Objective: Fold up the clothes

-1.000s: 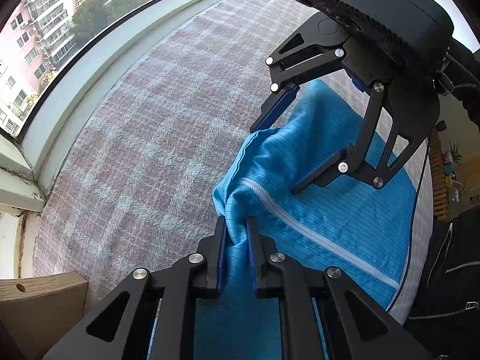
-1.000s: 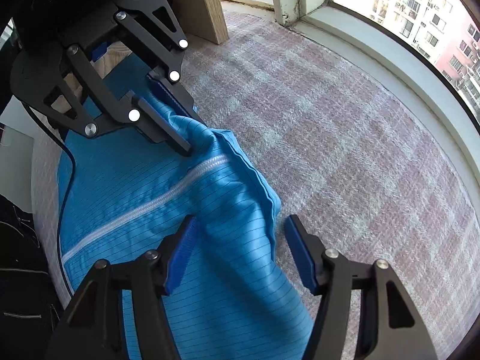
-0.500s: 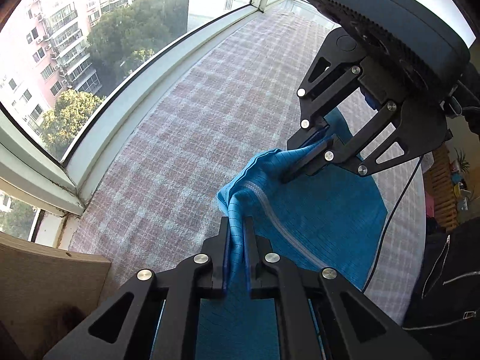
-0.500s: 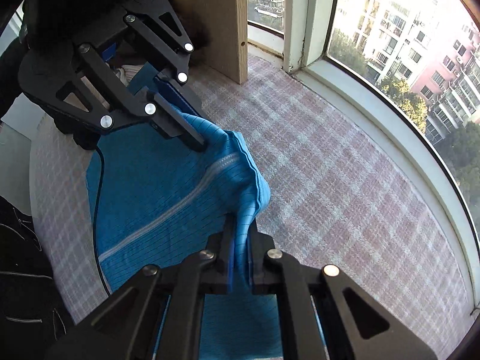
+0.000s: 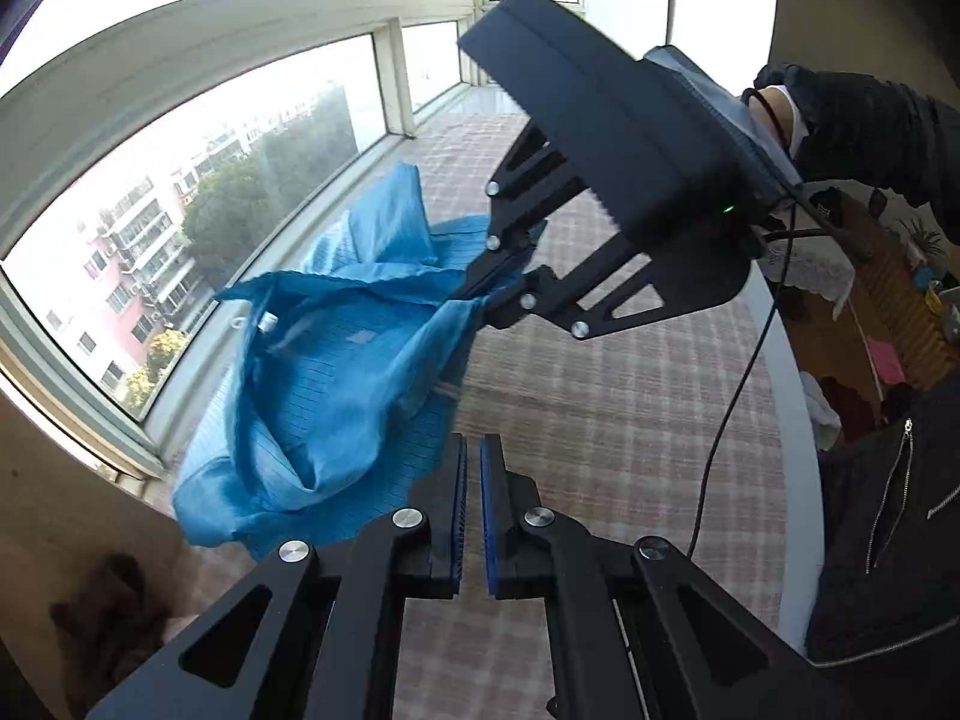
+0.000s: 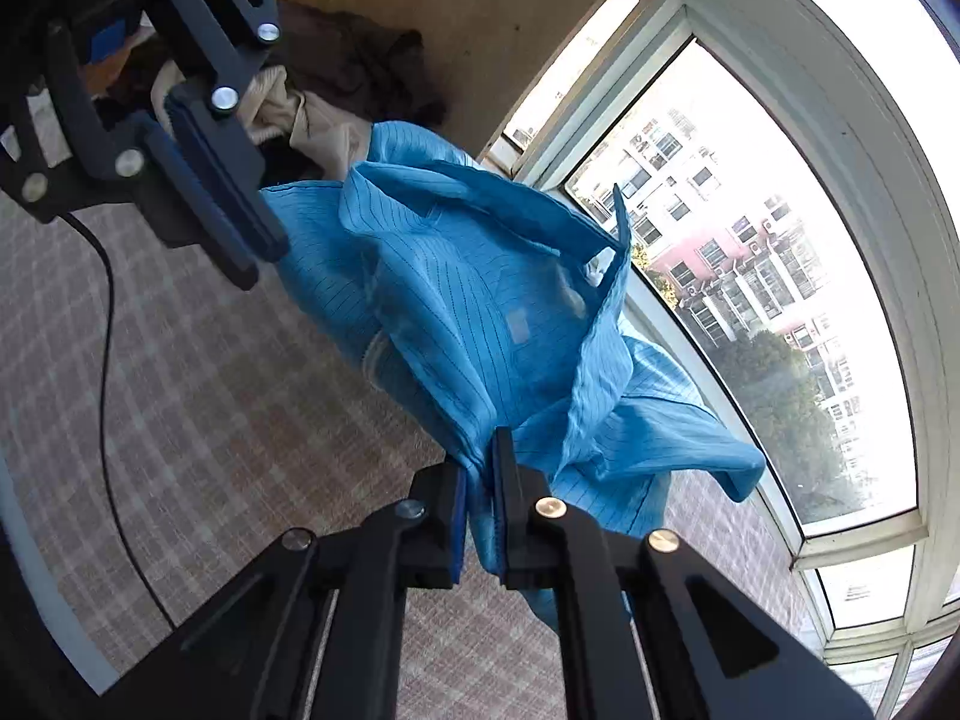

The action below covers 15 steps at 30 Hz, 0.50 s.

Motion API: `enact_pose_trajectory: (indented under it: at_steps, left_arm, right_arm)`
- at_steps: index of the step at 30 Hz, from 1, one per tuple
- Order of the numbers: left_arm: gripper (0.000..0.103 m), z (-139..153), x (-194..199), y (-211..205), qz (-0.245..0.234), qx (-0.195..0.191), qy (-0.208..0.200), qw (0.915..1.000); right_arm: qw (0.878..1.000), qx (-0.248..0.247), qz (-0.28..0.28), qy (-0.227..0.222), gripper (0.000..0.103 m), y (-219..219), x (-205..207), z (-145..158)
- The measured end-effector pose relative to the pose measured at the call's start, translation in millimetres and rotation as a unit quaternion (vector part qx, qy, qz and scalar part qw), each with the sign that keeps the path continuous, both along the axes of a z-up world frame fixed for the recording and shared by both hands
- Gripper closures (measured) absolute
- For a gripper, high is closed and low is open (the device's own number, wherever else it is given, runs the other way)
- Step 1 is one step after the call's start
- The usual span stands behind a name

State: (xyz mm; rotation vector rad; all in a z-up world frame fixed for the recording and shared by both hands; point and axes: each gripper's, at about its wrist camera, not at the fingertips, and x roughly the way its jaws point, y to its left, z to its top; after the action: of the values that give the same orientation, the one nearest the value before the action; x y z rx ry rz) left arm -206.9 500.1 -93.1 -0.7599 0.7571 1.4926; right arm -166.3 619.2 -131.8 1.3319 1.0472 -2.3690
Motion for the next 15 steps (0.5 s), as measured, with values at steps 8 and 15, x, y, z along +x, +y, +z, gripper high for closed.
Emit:
enact_pose_trajectory:
  at_steps: [8, 15]
  left_arm:
    - [0.096, -67, 38, -20, 0.041, -0.06, -0.078, 0.9943]
    - [0.094, -57, -14, -71, 0.149, -0.003, -0.095, 0.9843]
  right_arm:
    - [0.988, -0.058, -0.102, -0.097, 0.063, 19, 54, -90]
    - [0.944, -0.189, -0.269, -0.023, 0.059, 93, 88, -20]
